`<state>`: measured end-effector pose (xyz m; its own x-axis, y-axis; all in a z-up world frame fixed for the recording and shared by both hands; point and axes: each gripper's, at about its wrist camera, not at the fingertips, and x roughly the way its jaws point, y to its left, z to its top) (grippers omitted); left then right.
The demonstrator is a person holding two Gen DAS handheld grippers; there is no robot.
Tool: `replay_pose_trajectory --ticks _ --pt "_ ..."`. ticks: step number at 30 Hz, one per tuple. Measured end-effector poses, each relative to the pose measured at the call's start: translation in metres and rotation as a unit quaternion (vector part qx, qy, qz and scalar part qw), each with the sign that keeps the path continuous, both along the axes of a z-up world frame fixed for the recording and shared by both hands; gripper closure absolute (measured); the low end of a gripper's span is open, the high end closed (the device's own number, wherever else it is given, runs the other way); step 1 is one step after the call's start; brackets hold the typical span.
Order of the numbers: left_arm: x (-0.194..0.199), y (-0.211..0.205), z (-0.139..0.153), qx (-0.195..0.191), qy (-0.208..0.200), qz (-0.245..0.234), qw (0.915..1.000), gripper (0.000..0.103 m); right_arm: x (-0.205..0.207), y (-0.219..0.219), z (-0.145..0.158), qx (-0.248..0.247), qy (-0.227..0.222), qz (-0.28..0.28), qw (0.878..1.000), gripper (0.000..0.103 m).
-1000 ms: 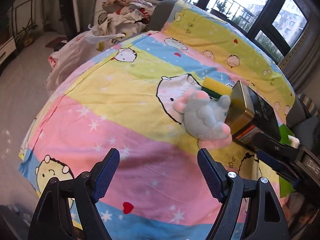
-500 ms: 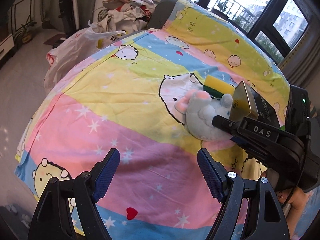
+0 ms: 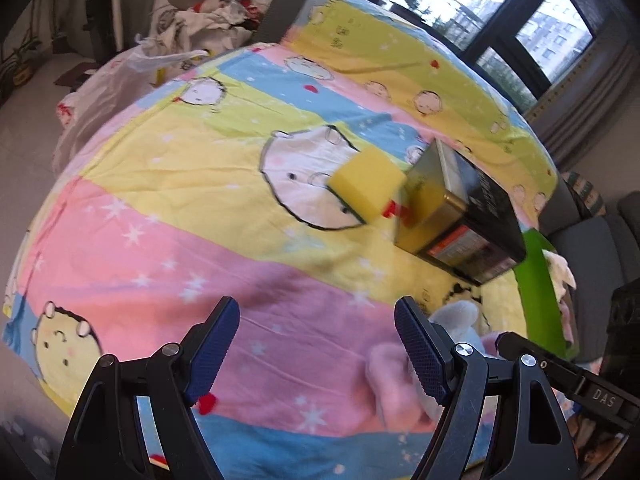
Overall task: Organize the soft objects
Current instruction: 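Grasp the grey elephant plush with the right gripper and lift it, then carry the elephant plush with the right gripper over the green box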
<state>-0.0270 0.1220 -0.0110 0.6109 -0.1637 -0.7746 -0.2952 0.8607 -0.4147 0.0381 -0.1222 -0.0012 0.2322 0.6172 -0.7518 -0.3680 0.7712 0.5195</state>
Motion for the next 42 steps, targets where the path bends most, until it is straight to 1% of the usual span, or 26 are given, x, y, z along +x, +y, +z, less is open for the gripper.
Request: replay_pose_trajectory --ticks 2,3,6,7,8,10,12,13,14,17,20,22,23,27,29,30,31,32,33,34,37,40,42 --pt "0.002 -0.013 0.001 -0.015 -0.001 -0.024 0.9996 0.022 -0.003 -0.018 -0.003 -0.003 0.002 -0.018 1.000 0.077" --pt "0.004 -0.020 0.002 -0.024 -0.001 -0.037 0.9990 0.022 -0.002 -0.023 -0.005 -0.002 0.004 -0.026 1.000 0.075" --pt "0.008 -0.043 0.002 -0.059 0.001 -0.084 0.9947 0.022 0.000 -0.038 -0.011 0.011 0.024 -0.042 0.999 0.072" --pt "0.009 -0.051 0.001 -0.068 0.004 -0.097 0.9929 0.022 0.001 -0.040 -0.011 0.013 0.024 -0.045 0.999 0.062" --pt "0.010 -0.057 0.001 -0.070 0.007 -0.104 0.9920 0.022 -0.001 -0.042 -0.010 0.012 0.020 -0.049 0.999 0.045" --pt "0.011 -0.069 -0.002 -0.070 0.020 -0.120 0.9901 0.022 -0.002 -0.048 -0.005 0.014 0.006 -0.057 0.998 0.027" --pt "0.010 -0.077 -0.006 -0.071 0.030 -0.128 0.9888 0.022 -0.003 -0.051 -0.002 0.024 0.002 -0.061 0.998 0.024" --pt "0.010 -0.081 -0.008 -0.073 0.035 -0.132 0.9879 0.022 -0.002 -0.054 -0.002 0.026 0.005 -0.062 0.998 0.018" --pt "0.009 -0.083 -0.010 -0.072 0.038 -0.135 0.9874 0.022 -0.001 -0.056 -0.003 0.027 0.010 -0.062 0.998 0.014" --pt "0.009 -0.087 -0.014 -0.071 0.043 -0.137 0.9871 0.021 -0.002 -0.054 -0.007 0.026 0.012 -0.057 0.998 0.014" --pt "0.009 -0.090 -0.014 -0.064 0.039 -0.136 0.9878 0.019 0.000 -0.049 -0.018 0.027 0.033 -0.048 0.998 0.014" --pt "0.009 -0.091 -0.015 -0.065 0.035 -0.138 0.9876 0.019 0.000 -0.042 -0.026 0.018 0.041 -0.038 0.998 0.014" --pt "0.009 -0.092 -0.016 -0.068 0.035 -0.140 0.9872 0.019 0.000 -0.040 -0.030 0.011 0.042 -0.035 0.998 0.013" --pt "0.009 -0.097 -0.022 -0.082 0.029 -0.147 0.9854 0.019 0.006 -0.041 -0.045 0.031 0.069 -0.046 0.996 0.013" --pt "0.010 -0.101 -0.024 -0.084 0.028 -0.155 0.9840 0.019 0.008 -0.043 -0.052 0.039 0.082 -0.049 0.995 0.015" --pt "0.010 -0.104 -0.025 -0.083 0.027 -0.159 0.9835 0.021 0.008 -0.043 -0.057 0.046 0.090 -0.049 0.994 0.016" --pt "0.009 -0.107 -0.025 -0.083 0.024 -0.166 0.9823 0.026 0.009 -0.044 -0.060 0.053 0.098 -0.049 0.993 0.020" --pt "0.009 -0.110 -0.025 -0.085 0.024 -0.171 0.9814 0.029 0.010 -0.044 -0.065 0.061 0.108 -0.050 0.991 0.027" --pt "0.008 -0.114 -0.026 -0.090 0.025 -0.178 0.9795 0.036 0.010 -0.044 -0.069 0.066 0.116 -0.050 0.990 0.031" --pt "0.008 -0.117 -0.027 -0.094 0.026 -0.183 0.9783 0.042 0.010 -0.044 -0.071 0.068 0.120 -0.051 0.989 0.037" --pt "0.005 -0.124 -0.023 -0.071 0.015 -0.185 0.9800 0.046 0.009 -0.043 -0.071 0.083 0.122 -0.050 0.988 0.045" --pt "0.003 -0.129 -0.016 -0.060 0.013 -0.187 0.9804 0.049 0.004 -0.046 -0.064 0.085 0.109 -0.049 0.989 0.047" --pt "0.000 -0.135 -0.008 -0.042 0.006 -0.188 0.9812 0.051 0.003 -0.049 -0.059 0.086 0.104 -0.052 0.990 0.048"
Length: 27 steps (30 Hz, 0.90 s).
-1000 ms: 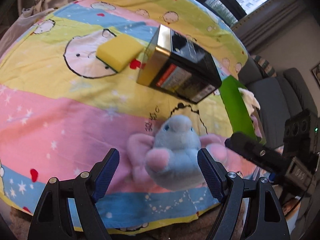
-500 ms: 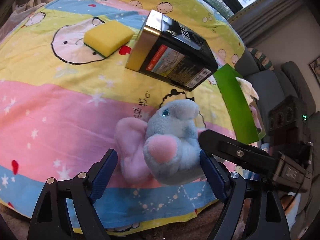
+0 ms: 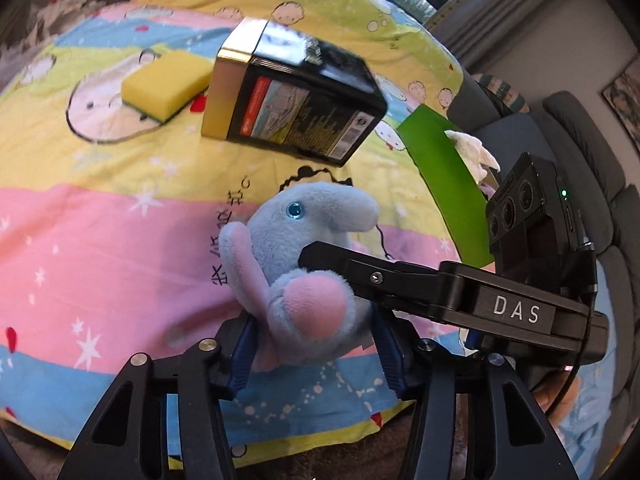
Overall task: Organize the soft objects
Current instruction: 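Carry the elephant plush with the right gripper over the green box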
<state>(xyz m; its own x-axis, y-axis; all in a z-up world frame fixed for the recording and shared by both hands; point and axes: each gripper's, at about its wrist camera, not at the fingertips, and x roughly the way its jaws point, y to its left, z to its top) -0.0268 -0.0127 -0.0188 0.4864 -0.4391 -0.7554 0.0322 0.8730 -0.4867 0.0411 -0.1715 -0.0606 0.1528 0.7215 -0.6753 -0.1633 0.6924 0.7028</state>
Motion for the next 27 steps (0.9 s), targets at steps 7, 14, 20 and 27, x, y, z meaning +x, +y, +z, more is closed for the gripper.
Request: replay_pose_trajectory --ticks 7,14,20,27 --pt "-0.001 -0.026 0.035 0.022 -0.048 -0.018 0.9985 0.052 -0.006 -0.025 0.037 0.008 -0.051 -0.032 0.998 0.048" --pt "0.011 -0.065 0.073 0.043 -0.103 -0.062 0.9918 0.052 -0.007 -0.063 0.073 0.019 -0.101 -0.081 0.991 0.048" --pt "0.032 -0.110 0.102 0.062 -0.150 -0.100 0.9817 0.052 0.003 -0.105 0.100 0.022 -0.142 -0.129 0.981 0.048" --pt "0.073 -0.166 0.131 0.053 -0.198 -0.154 0.9665 0.052 0.023 -0.168 0.131 0.017 -0.186 -0.198 0.962 0.048"
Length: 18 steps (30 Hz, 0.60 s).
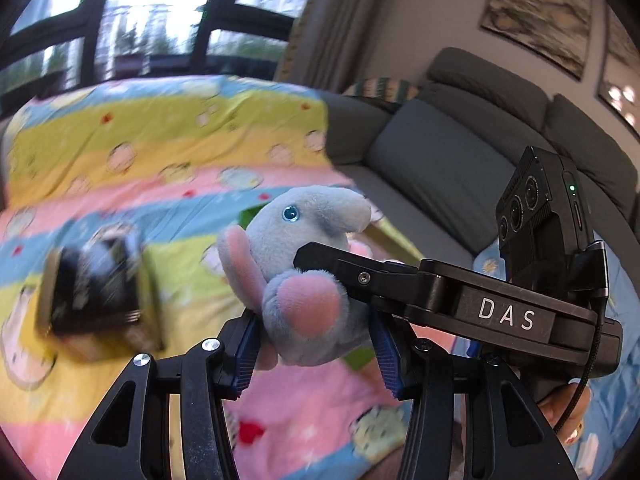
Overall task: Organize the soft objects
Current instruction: 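Carry the elephant plush with the right gripper over the green box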
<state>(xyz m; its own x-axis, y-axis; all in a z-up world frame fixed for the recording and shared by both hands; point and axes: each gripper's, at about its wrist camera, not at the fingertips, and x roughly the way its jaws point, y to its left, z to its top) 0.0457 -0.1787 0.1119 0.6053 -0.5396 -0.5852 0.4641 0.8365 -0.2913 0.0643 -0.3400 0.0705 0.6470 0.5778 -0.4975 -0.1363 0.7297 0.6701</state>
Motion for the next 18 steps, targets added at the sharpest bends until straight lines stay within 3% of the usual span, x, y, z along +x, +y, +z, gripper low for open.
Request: replay_pose_trajectory --ticks 8,18 --pt "0.056 -0.076 -0.003 -0.014 -0.007 -0.076 0.9970 0.052 0.022 -0.070 0.002 -0.017 -0.007 -0.090 0.996 0.048" --pt "0.108 -0.127 -0.028 -0.025 0.022 -0.105 0.9939 0.052 0.064 -0.115 -0.020 -0.029 0.026 -0.138 0.990 0.048"
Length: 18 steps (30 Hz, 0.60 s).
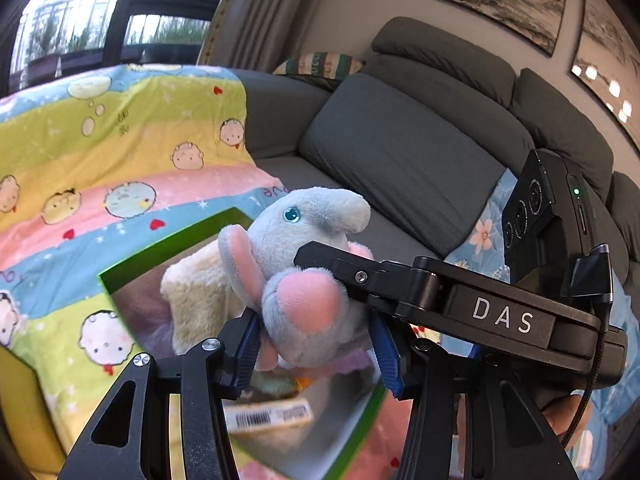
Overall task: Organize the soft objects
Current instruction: 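Carry the elephant plush with the right gripper over the green box, then lower the elephant into the box and open the right gripper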
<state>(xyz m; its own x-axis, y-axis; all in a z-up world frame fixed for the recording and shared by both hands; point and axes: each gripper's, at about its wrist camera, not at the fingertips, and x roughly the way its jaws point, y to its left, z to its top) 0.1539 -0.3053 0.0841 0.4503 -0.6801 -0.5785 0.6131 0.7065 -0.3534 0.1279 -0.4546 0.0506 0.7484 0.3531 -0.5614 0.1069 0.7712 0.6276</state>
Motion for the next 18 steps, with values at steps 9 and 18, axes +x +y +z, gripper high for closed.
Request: replay_pose_trajectory --ticks 9,18 --pt "0.035 -0.007 -0.037 -0.004 0.050 0.004 0.9987 0.052 0.036 -0.010 -0.032 -0.018 0.050 -0.005 0.999 0.048" --pt "0.049 -0.014 -0.059 0.014 0.078 0.023 0.9966 0.052 0.051 -0.015 -0.057 -0.008 0.091 -0.008 0.996 0.048"
